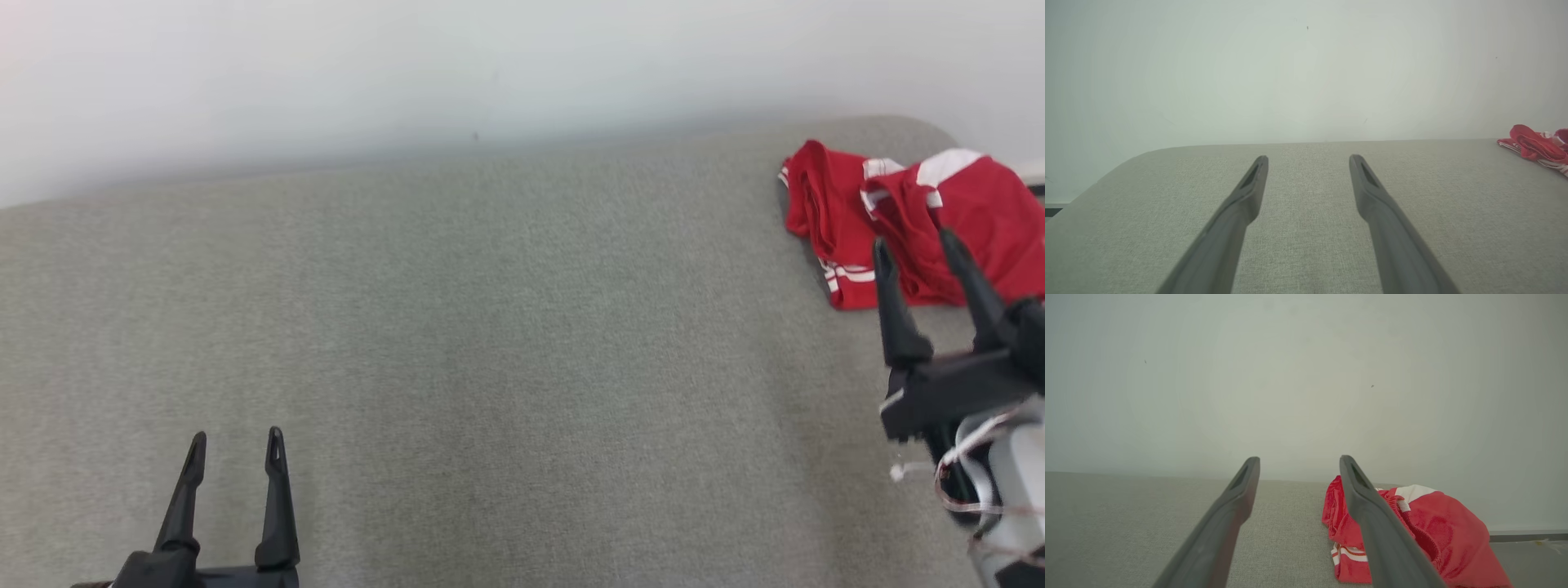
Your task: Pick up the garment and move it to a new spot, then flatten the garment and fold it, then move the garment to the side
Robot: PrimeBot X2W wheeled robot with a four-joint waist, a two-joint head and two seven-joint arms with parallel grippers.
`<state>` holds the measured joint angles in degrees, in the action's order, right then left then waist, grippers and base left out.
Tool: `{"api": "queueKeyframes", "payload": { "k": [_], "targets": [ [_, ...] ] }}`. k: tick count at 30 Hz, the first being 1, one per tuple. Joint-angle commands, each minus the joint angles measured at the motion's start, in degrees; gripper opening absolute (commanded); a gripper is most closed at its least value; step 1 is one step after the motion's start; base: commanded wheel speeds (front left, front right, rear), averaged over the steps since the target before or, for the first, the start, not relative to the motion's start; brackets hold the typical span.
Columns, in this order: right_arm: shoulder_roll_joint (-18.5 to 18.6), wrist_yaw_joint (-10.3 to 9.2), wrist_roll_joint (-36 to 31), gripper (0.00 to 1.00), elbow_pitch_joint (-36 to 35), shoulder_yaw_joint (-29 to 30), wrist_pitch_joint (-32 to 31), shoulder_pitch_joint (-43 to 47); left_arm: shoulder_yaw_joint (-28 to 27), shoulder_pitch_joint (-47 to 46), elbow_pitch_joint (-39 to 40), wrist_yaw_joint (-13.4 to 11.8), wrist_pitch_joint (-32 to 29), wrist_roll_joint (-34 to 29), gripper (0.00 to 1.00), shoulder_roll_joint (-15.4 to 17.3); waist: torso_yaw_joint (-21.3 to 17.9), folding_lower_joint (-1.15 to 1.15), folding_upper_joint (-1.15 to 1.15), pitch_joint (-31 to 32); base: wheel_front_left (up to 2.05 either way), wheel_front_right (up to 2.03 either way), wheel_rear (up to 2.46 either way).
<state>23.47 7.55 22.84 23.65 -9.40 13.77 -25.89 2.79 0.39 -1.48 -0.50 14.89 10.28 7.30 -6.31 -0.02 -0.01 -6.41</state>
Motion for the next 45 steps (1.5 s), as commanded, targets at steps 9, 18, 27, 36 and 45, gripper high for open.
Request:
{"api": "queueKeyframes", "payload": {
  "k": [9,18,27,36,45],
  "targets": [
    [-7.15,-0.18,-2.95,1.00,-12.70,5.82,-3.40,15.95,-1.51,2.16,-1.00,-0.05,0.27,1.11,1.00,0.00,3.61,0.02,0.01,5.34,0.00,0.00,0.00],
    [-13.01,-0.18,-6.64,1.00,-20.50,8.04,-2.97,27.33,-2.40,3.44,-2.55,0.14,0.28,1.36,1.00,-0.02,4.12,0.02,0.01,6.74,0.00,0.00,0.00],
    [-14.46,-0.18,-7.74,1.00,-21.54,8.34,-2.05,30.19,-2.17,4.43,-5.03,-0.49,-0.04,1.42,1.00,0.26,3.57,0.02,0.01,7.36,0.00,0.00,0.00],
    [-14.53,0.00,-7.48,0.00,-19.88,8.19,-1.74,30.08,-1.97,4.25,-6.42,-1.12,-0.57,1.44,0.00,0.08,3.75,0.02,0.01,7.47,0.00,0.00,0.00],
    [-15.11,-0.01,0.72,0.00,-18.11,8.62,-3.46,29.45,-2.87,3.03,-8.12,-0.18,-2.94,9.70,0.00,-0.61,3.91,0.02,0.01,7.40,0.00,0.00,0.00]
  ]
}}
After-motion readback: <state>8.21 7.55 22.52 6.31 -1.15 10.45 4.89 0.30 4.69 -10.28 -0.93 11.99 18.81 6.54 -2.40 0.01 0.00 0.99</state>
